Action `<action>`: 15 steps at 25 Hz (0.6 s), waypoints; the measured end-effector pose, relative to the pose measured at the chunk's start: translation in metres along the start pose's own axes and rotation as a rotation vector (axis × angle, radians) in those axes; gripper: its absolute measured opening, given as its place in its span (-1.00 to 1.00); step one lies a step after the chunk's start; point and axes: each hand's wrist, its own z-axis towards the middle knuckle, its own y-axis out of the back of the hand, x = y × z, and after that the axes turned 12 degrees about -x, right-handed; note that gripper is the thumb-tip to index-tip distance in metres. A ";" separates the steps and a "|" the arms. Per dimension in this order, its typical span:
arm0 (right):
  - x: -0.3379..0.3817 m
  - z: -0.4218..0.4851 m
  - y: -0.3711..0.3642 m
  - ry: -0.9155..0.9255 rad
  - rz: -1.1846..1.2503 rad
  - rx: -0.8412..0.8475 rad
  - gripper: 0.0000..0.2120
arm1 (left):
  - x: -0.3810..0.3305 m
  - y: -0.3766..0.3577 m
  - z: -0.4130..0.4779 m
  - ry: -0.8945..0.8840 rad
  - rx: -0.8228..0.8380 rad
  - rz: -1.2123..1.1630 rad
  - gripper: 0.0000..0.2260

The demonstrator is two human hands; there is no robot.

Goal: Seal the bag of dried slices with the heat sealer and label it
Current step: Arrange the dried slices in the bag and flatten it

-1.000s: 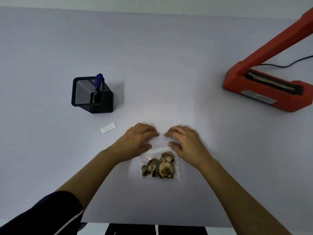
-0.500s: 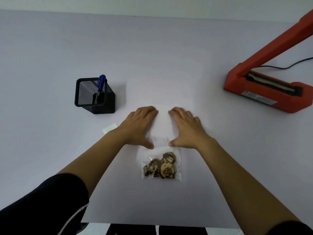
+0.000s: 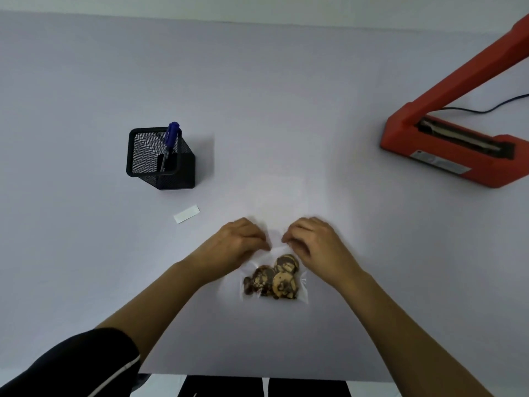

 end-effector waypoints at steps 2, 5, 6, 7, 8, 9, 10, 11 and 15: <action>-0.004 0.003 0.002 -0.036 -0.006 0.004 -0.86 | 0.006 0.001 0.001 0.056 -0.005 -0.002 -0.79; -0.006 0.013 0.008 -0.072 -0.067 0.069 -0.64 | 0.010 0.009 0.011 0.181 0.069 0.023 -0.62; -0.005 0.017 0.011 -0.082 -0.092 0.102 -0.57 | 0.010 0.012 0.015 0.213 0.098 0.026 -0.54; -0.004 0.022 0.014 -0.091 -0.115 0.130 -0.49 | 0.010 0.016 0.019 0.230 0.117 0.031 -0.46; -0.004 0.026 0.017 -0.101 -0.136 0.153 -0.43 | 0.010 0.018 0.023 0.238 0.129 0.042 -0.40; -0.003 0.030 0.019 -0.111 -0.157 0.173 -0.37 | 0.011 0.021 0.026 0.246 0.146 0.059 -0.34; -0.002 0.034 0.021 -0.118 -0.177 0.190 -0.31 | 0.011 0.022 0.030 0.257 0.166 0.081 -0.29; -0.001 0.038 0.022 -0.125 -0.198 0.206 -0.25 | 0.013 0.023 0.033 0.268 0.184 0.106 -0.24; -0.001 0.053 0.024 -0.170 -0.264 0.285 -0.04 | 0.017 0.024 0.043 0.307 0.259 0.209 -0.04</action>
